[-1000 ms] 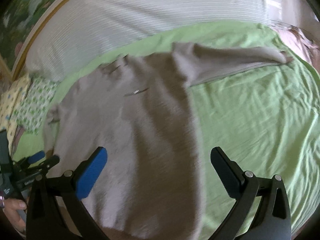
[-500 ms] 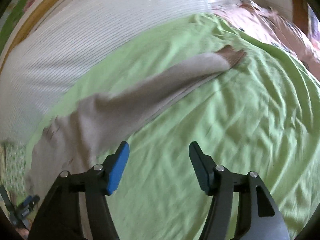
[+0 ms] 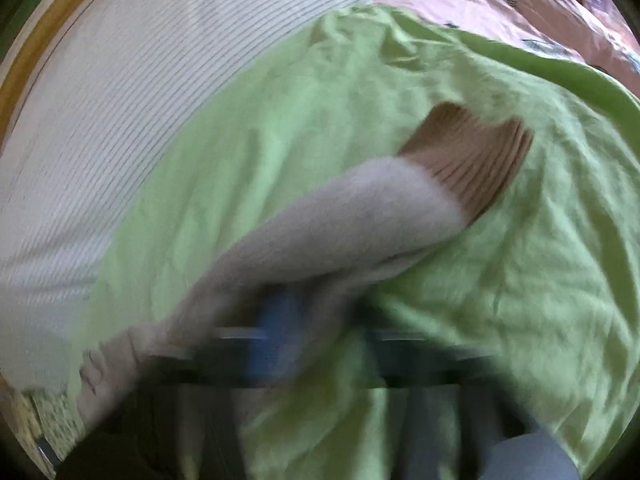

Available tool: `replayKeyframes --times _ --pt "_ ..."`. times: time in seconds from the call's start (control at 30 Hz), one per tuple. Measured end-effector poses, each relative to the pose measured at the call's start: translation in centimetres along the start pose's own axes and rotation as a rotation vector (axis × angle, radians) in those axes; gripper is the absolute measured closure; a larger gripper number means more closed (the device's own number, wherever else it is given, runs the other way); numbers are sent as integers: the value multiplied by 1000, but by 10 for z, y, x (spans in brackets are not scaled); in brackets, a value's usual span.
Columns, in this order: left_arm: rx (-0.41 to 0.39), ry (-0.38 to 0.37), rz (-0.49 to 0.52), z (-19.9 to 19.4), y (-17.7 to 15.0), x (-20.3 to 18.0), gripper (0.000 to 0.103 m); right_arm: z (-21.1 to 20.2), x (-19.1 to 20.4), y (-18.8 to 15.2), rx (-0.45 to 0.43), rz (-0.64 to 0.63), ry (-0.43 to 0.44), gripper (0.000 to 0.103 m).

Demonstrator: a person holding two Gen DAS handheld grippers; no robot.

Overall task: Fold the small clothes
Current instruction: 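Grasp the sweater sleeve cuff with the right gripper and fold it across the body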

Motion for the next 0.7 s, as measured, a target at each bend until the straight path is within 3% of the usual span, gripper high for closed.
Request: replayKeyframes --times 0.07,0.17,0.27,0.33,0.47,0.53,0.6,0.7 --pt "27 -3 -16 11 -6 4 15 -17 -4 13 -65 67 65 97" --pt "48 -15 -28 16 -13 9 15 -65 18 22 -176 18 114 98" --pt "20 -51 -52 4 -12 16 15 -114 83 13 -223 -108 265 98" --pt "10 -65 -72 -8 -18 22 15 -147 156 -16 -210 -261 417 98" --pt "-18 -86 -115 -34 -27 43 15 -176 281 -116 -55 -521 665 97" --pt "-19 -89 -129 -41 -32 51 15 -172 335 -189 123 -664 775 92" --pt "-7 -102 -149 -47 -39 59 15 -150 363 -253 254 -804 722 70" --pt "6 -118 -164 -53 -46 65 15 -133 360 -283 279 -833 658 60"
Point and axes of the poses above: each gripper's, at about its wrist camera, not at the fingertips, and z roughly the way its jaws point, x to its left, y to its top, the point moved 8 cm from there along z, roughly the way its jaws point, and after that the axes turned 12 degrees about -y, right-handed, at the moved point
